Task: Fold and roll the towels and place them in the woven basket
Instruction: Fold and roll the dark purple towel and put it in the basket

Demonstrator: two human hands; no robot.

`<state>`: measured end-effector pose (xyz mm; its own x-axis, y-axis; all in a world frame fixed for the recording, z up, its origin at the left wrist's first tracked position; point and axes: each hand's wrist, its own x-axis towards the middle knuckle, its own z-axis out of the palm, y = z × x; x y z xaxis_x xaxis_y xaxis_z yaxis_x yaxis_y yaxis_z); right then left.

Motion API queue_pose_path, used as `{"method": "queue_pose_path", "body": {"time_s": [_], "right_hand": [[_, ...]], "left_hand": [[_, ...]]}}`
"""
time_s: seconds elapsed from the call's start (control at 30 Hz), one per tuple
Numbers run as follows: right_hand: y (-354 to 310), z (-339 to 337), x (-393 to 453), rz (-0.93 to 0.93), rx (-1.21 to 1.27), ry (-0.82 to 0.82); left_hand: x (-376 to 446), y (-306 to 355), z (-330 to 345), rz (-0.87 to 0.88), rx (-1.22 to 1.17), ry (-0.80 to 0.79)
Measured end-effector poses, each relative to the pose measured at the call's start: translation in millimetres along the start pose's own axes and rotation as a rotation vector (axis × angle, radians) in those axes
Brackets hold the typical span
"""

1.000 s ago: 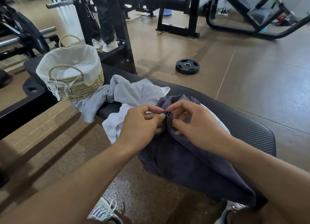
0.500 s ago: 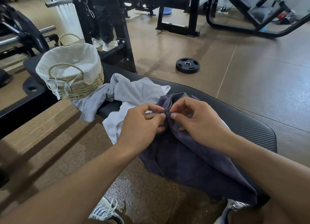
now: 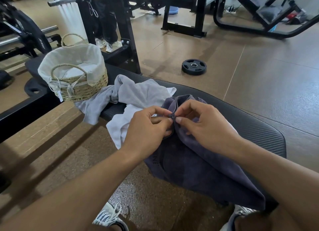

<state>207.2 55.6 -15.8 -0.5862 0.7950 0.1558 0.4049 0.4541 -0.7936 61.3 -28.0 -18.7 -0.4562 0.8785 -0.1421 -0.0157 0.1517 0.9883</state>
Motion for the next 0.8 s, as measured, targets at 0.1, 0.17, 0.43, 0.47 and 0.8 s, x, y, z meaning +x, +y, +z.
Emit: {"method": "queue_pose_path", "body": {"time_s": [0.1, 0.17, 0.43, 0.47, 0.8], "right_hand": [[0, -1, -1, 0.0, -0.005, 0.004], [-1, -3, 0, -0.013, 0.005, 0.032], [-5, -7, -1, -0.023, 0.093, 0.035], [-5, -7, -1, -0.029, 0.099, 0.034], [13, -28, 10, -0.183, -0.255, -0.084]], "left_hand": [[-1, 0, -2, 0.029, 0.07, -0.05], [-2, 2, -2, 0.045, 0.077, -0.069], [-1, 5, -6, 0.091, 0.102, -0.067], [-1, 5, -6, 0.094, 0.094, -0.07], [-1, 11, -11, 0.133, 0.104, -0.215]]}}
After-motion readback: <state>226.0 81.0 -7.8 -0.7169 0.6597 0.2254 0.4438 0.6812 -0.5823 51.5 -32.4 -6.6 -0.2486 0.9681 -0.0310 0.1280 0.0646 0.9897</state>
